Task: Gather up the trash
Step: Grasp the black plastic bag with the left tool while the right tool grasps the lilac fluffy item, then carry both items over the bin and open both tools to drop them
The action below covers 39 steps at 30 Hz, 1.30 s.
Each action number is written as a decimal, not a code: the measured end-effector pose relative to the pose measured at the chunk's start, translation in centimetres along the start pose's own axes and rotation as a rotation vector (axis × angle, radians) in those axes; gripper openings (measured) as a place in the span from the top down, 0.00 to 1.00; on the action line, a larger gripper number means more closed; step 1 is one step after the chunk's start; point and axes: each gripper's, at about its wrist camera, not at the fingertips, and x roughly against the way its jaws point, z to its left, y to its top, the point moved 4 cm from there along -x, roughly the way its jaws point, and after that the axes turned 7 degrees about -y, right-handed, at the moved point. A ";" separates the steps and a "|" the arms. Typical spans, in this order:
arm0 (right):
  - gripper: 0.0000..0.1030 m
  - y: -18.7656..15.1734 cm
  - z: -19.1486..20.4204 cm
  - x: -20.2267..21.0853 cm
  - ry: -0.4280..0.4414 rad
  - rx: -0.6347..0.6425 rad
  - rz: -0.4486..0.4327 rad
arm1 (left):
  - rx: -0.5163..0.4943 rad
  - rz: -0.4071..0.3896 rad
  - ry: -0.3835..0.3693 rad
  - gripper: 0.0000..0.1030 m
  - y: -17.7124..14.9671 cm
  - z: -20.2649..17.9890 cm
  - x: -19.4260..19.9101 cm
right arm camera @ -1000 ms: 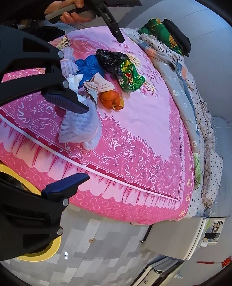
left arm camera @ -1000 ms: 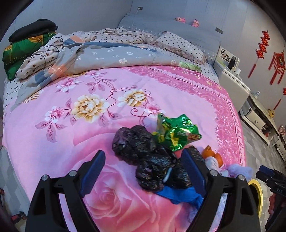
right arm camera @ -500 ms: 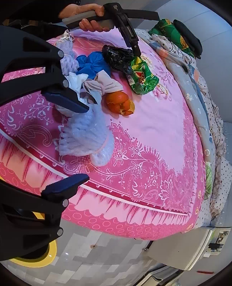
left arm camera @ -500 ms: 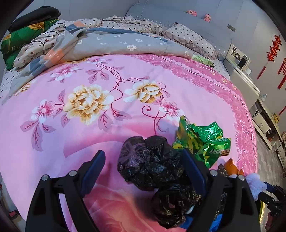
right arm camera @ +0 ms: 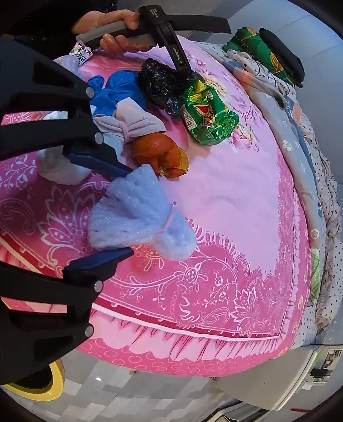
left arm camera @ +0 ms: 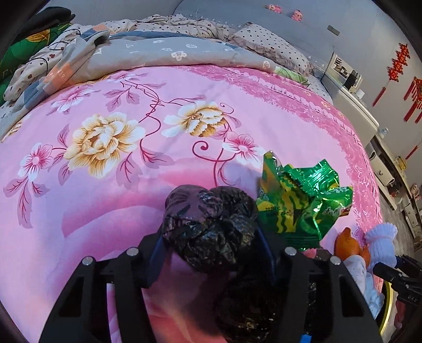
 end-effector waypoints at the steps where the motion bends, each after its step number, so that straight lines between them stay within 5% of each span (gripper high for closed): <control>1: 0.57 0.2 0.2 -0.2 -0.005 0.008 0.001 | -0.002 -0.002 -0.001 0.48 0.0 0.0 -0.1; 10: 0.70 1.0 1.2 -0.7 -0.063 0.038 -0.027 | 0.031 -0.033 -0.048 0.54 0.1 1.0 0.9; 25: 0.71 0.8 1.7 3.2 -0.105 0.046 -0.104 | 0.043 -0.117 -0.063 0.55 0.5 1.3 5.9; 39: 0.71 -2.4 0.8 9.8 -0.098 0.023 -0.172 | -0.037 -0.146 -0.139 0.54 -2.9 -5.2 10.8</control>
